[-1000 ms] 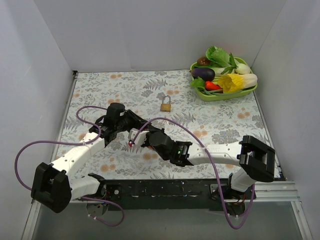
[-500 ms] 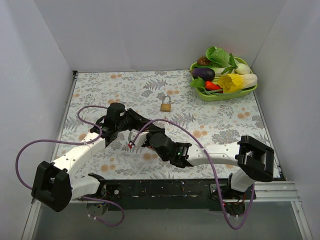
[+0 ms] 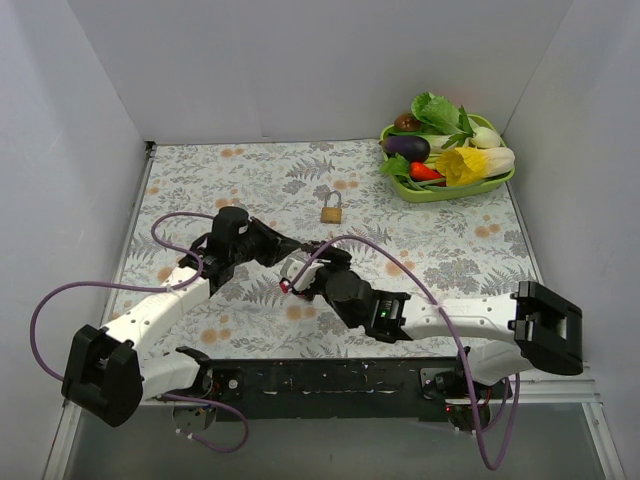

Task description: Unlock with the key

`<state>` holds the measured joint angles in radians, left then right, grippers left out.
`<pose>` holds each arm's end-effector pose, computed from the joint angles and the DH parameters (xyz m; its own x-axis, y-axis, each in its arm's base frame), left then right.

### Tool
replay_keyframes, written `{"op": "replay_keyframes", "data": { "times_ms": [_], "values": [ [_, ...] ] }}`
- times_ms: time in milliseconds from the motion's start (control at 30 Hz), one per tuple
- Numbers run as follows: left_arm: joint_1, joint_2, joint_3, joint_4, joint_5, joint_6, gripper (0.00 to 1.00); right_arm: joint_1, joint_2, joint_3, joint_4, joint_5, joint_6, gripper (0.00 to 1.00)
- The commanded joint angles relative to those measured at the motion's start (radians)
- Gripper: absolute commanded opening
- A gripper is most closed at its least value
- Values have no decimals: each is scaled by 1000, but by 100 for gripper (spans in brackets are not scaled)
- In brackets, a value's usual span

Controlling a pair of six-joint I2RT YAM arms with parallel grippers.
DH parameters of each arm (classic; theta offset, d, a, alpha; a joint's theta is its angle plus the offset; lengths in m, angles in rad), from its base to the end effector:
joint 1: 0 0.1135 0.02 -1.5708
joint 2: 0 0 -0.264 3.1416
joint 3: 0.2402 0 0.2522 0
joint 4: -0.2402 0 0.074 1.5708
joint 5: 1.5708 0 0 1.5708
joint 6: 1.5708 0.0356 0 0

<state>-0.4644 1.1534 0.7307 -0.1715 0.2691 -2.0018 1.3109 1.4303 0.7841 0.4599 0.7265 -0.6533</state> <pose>0.2199 -0.1208 0.2484 -0.3621 -0.7982 0.4814 -0.7174 -0.0910 -0.6906 0.1034 0.2970 0.2567 0.2993 -0.6423 -0.7056 -0.4694 0.5447 -0.6950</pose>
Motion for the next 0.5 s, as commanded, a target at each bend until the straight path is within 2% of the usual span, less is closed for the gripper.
{"op": "replay_keyframes", "data": {
  "times_ms": [0, 67, 133, 167, 200, 233, 300, 333, 400, 433, 467],
  "values": [
    [32, -40, 13, -41, -76, -490, 0, -36, -108, -28, -41, -25, 154, 66],
    [55, -64, -5, -63, -115, -457, 0, -70, -137, -39, -119, -73, 263, 65],
    [96, -83, -28, -86, -140, -405, 0, -154, -182, -40, -165, -211, 338, 65],
    [113, -95, -49, -95, -148, -387, 0, -188, -194, -40, -199, -257, 425, 64],
    [142, -95, -57, -102, -153, -362, 9, -276, -209, -40, -210, -385, 460, 64],
    [153, -95, -63, -100, -156, -313, 31, -323, -209, -33, -225, -456, 496, 64],
    [167, -86, -70, -111, -165, -267, 48, -440, -167, 22, -294, -641, 564, 63],
    [167, -83, -68, -112, -169, -232, 61, -465, -139, 46, -320, -686, 570, 63],
    [167, -72, -73, -111, -171, -216, 66, -510, -49, 122, -363, -778, 567, 61],
    [167, -69, -74, -103, -172, -209, 72, -521, -16, 150, -394, -801, 564, 60],
    [168, -67, -76, -96, -172, -192, 82, -533, 14, 171, -406, -829, 557, 59]
  ]
}}
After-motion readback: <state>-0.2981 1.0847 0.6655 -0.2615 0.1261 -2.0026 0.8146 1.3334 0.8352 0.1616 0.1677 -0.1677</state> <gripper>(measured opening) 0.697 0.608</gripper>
